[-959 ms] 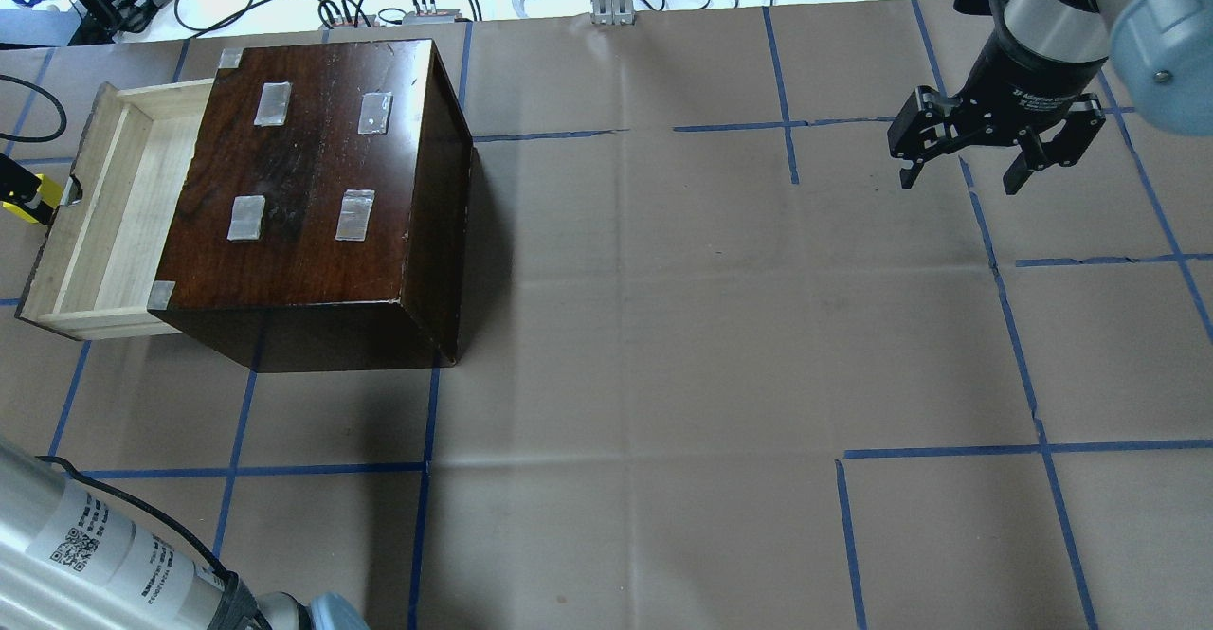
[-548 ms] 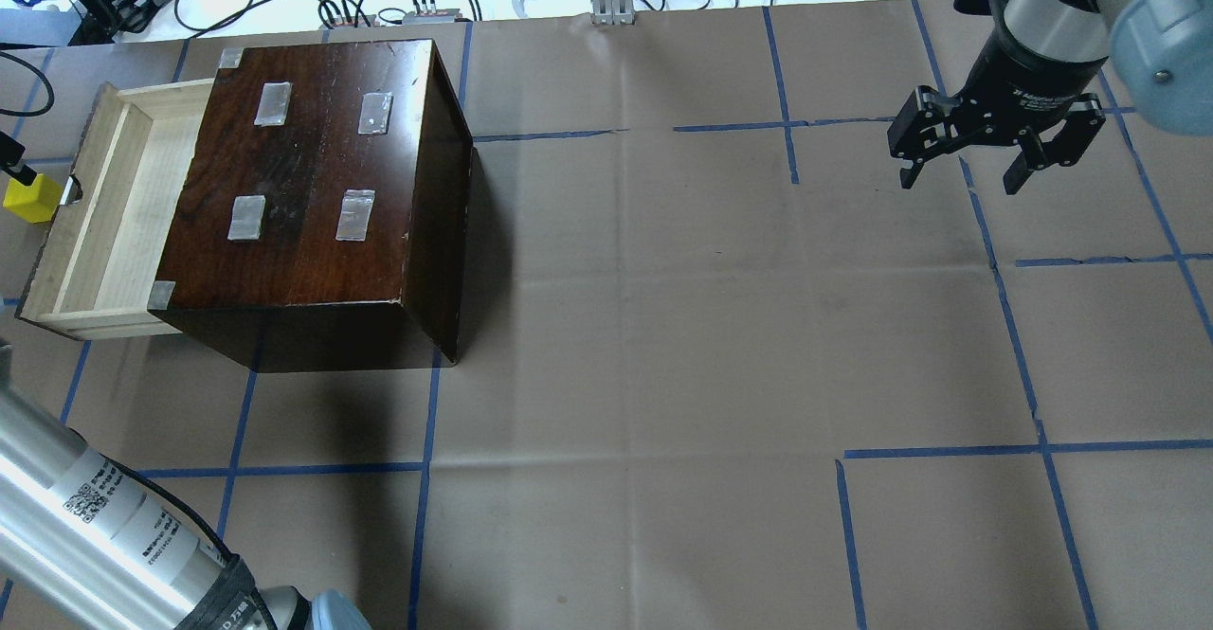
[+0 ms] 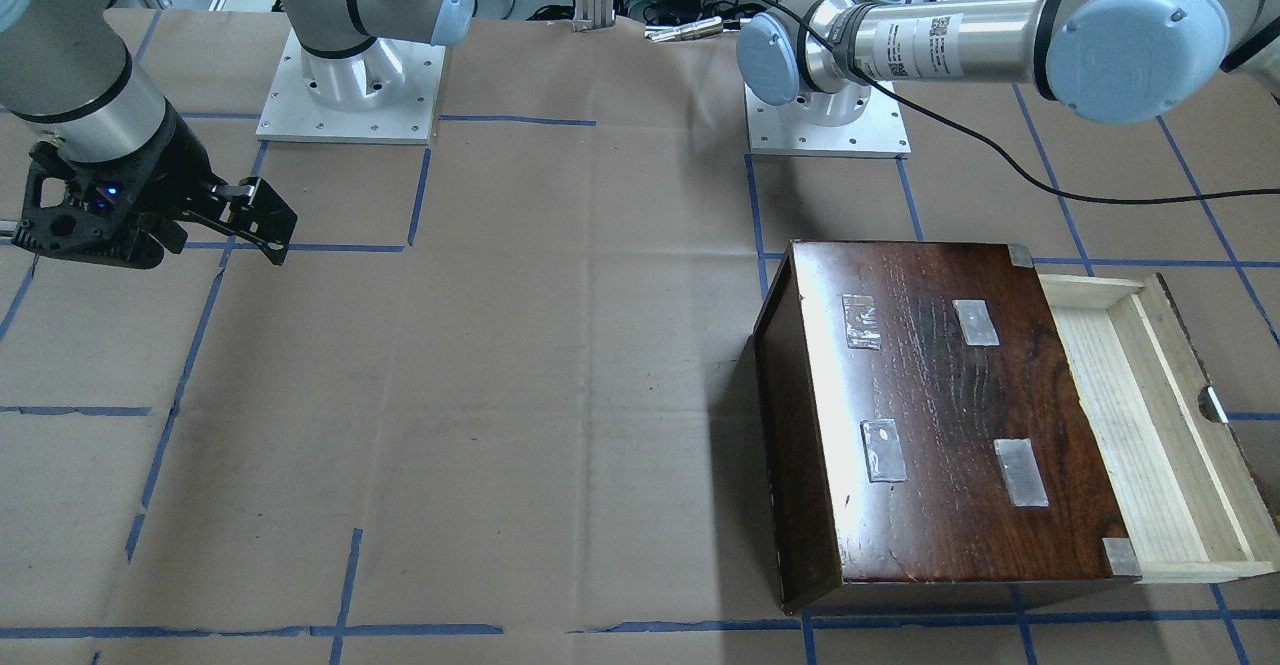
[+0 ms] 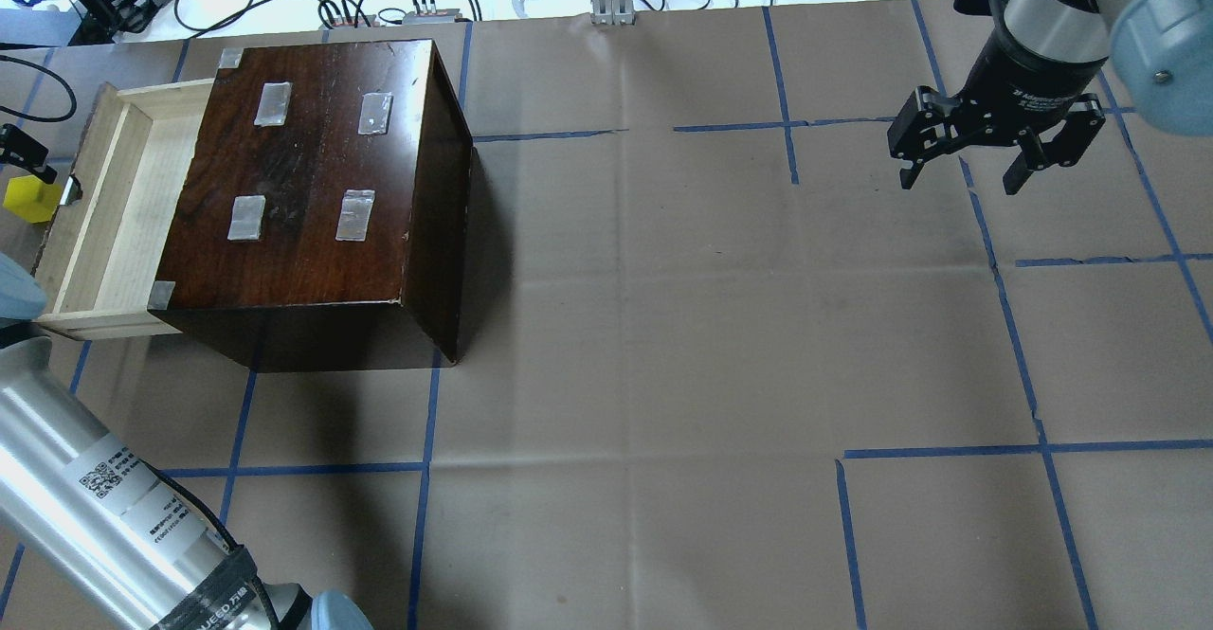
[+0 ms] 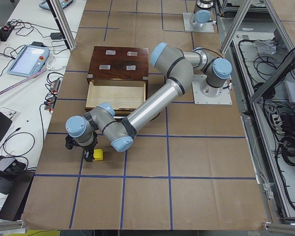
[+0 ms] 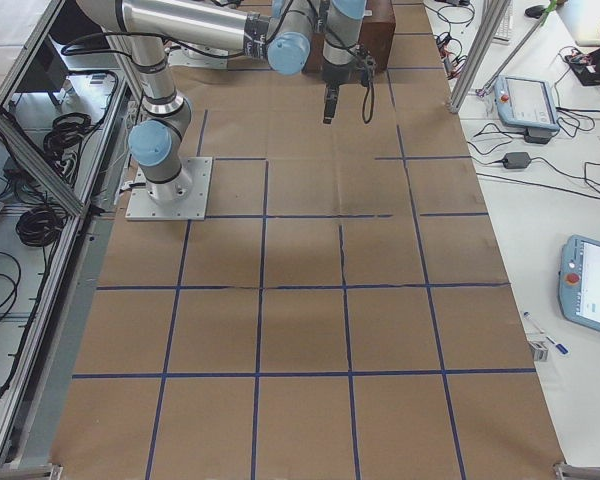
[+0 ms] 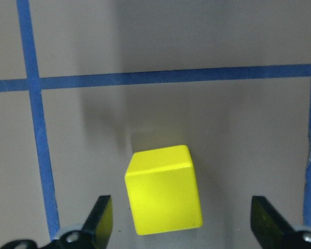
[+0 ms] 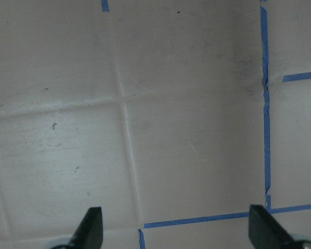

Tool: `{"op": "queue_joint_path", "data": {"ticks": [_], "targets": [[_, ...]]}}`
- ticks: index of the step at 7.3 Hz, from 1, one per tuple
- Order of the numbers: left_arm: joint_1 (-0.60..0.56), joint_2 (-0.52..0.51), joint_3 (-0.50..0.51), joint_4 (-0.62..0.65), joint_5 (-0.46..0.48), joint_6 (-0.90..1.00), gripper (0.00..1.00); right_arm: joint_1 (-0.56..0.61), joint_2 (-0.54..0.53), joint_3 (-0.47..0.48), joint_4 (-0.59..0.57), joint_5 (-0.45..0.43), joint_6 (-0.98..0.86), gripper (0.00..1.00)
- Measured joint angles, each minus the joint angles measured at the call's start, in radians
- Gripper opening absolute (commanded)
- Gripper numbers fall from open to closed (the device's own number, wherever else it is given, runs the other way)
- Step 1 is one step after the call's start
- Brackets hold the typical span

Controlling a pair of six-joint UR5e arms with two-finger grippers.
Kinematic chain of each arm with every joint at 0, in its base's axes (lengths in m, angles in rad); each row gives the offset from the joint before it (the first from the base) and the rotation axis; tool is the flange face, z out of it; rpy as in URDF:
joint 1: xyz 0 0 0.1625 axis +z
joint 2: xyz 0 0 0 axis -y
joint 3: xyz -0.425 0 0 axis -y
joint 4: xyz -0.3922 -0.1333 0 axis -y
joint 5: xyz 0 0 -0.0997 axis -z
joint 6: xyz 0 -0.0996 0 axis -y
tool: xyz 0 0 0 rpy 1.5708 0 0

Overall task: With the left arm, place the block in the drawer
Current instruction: 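Grasp the yellow cube with the left gripper, then carry the yellow cube with the left gripper over the open drawer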

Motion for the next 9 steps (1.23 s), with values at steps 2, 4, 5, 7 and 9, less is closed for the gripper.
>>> {"op": "queue_joint_path", "data": {"ticks": [2, 4, 5, 7, 9], "targets": [[0.000, -0.026, 0.003, 0.008, 0.005, 0.001, 0.88, 0.000, 0.000, 0.000, 0.000, 0.000, 0.000, 1.00], [0.003, -0.039, 0.004, 0.012, 0.008, 0.004, 0.49, 0.000, 0.000, 0.000, 0.000, 0.000, 0.000, 1.00], [0.008, -0.041, 0.004, 0.012, 0.010, 0.005, 0.24, 0.000, 0.000, 0.000, 0.000, 0.000, 0.001, 1.00], [0.013, -0.038, 0.001, 0.007, 0.035, 0.008, 0.10, 0.000, 0.000, 0.000, 0.000, 0.000, 0.001, 1.00], [0.010, 0.013, -0.001, -0.038, 0.075, 0.003, 0.05, 0.000, 0.000, 0.000, 0.000, 0.000, 0.001, 1.00]]}}
